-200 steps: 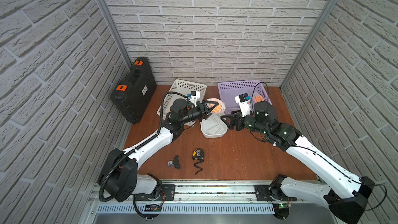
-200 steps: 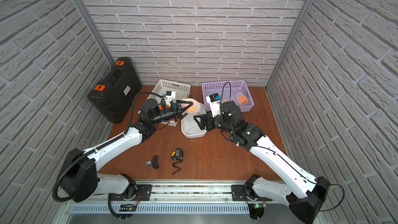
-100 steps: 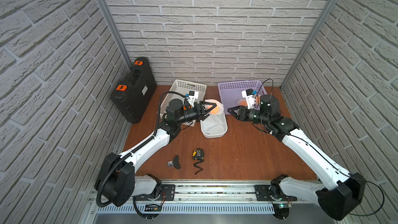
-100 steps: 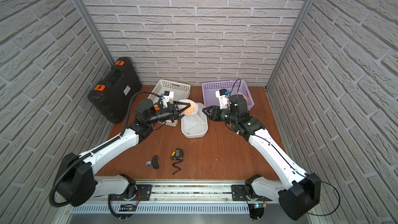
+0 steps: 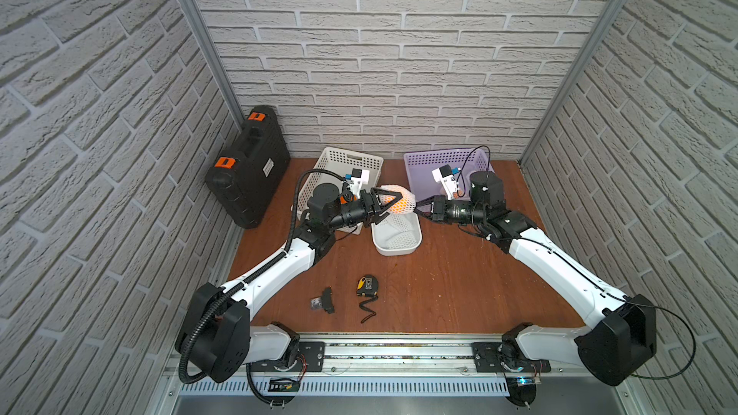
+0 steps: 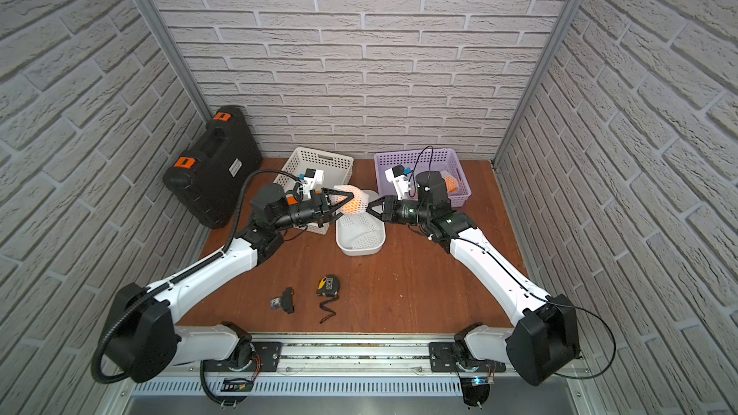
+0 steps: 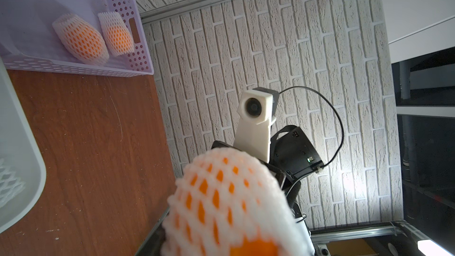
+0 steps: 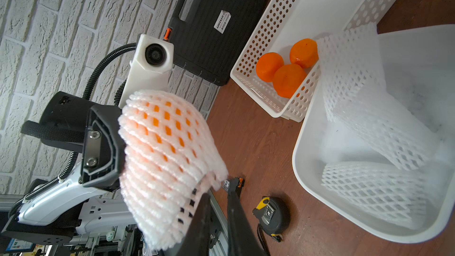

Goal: Remove foam nets from oranges
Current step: Remove the foam net from the orange.

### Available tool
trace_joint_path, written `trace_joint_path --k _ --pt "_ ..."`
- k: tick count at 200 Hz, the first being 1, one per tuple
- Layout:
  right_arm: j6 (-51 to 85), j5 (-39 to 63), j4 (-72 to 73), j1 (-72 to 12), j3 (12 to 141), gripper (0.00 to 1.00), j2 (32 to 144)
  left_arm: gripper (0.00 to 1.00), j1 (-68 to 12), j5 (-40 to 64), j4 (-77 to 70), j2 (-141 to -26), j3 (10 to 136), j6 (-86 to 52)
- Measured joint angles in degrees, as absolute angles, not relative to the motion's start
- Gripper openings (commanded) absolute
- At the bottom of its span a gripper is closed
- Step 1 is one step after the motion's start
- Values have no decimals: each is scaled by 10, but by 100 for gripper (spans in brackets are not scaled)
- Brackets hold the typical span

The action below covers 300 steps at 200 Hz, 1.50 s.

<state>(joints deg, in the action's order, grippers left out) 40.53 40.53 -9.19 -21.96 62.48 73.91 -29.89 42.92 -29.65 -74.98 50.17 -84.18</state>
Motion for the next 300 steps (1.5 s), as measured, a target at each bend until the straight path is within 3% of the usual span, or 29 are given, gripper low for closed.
trace_joint_path --k 191,217,266,300 --pt "366 409 -131 -222 627 19 718 54 -303 434 -289 -762 502 -821" --pt "369 409 -126 -222 627 22 707 54 -305 436 -286 -762 502 -820" --pt "389 409 -92 -222 627 38 685 55 -312 438 -287 -762 502 -820" --pt "408 410 -68 -222 620 37 686 56 -319 440 -289 -762 502 -821"
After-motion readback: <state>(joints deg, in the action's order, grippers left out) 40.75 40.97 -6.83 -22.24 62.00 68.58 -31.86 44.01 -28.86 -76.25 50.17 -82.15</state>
